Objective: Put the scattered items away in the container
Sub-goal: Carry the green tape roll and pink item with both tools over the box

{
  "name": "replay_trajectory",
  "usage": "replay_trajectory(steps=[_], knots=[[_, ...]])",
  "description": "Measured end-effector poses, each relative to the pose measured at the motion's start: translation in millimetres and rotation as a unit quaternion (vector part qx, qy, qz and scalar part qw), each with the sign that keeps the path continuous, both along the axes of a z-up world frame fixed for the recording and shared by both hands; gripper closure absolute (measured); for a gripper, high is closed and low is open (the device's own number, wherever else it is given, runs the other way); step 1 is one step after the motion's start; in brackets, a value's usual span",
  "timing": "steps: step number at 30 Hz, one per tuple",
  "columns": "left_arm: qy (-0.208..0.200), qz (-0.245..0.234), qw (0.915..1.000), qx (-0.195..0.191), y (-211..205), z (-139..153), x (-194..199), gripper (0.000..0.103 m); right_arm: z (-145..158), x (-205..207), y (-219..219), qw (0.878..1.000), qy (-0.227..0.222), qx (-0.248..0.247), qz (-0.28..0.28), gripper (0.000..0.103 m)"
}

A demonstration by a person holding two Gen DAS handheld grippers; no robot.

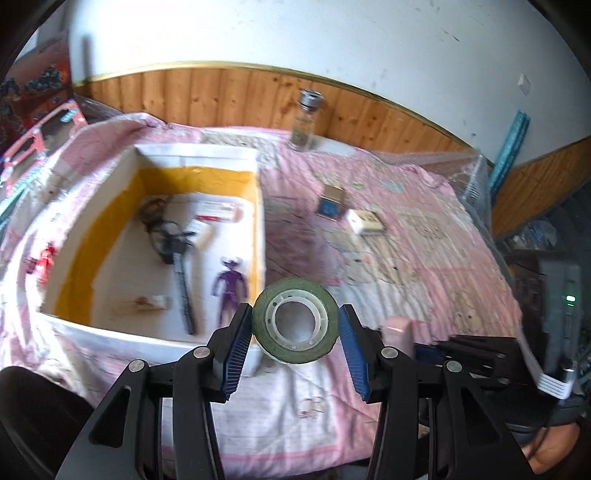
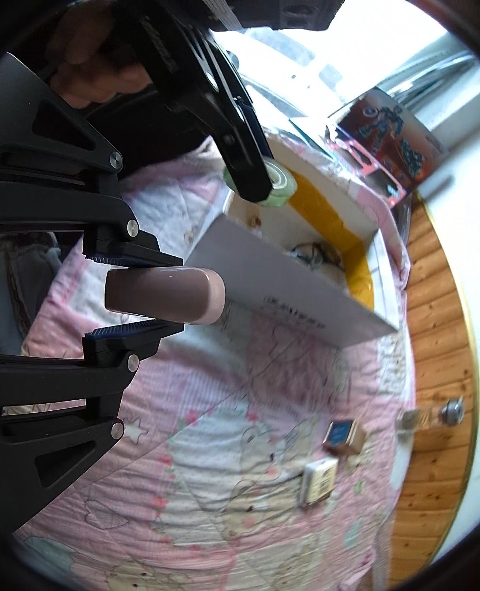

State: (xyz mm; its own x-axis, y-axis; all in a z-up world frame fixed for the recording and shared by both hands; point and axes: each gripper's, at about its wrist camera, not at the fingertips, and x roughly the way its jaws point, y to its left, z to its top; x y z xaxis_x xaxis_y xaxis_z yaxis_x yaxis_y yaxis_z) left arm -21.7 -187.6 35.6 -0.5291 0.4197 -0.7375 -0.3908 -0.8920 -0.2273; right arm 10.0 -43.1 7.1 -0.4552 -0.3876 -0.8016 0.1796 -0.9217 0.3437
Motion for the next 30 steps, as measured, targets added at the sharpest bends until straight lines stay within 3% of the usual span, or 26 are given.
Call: replay_trajectory(steps=[30], knots=[[0.018, 0.082, 0.9955, 0.045, -105, 27, -32, 0.054, 52, -25, -80, 0.996, 0.043, 0.012, 0.076, 0.076]])
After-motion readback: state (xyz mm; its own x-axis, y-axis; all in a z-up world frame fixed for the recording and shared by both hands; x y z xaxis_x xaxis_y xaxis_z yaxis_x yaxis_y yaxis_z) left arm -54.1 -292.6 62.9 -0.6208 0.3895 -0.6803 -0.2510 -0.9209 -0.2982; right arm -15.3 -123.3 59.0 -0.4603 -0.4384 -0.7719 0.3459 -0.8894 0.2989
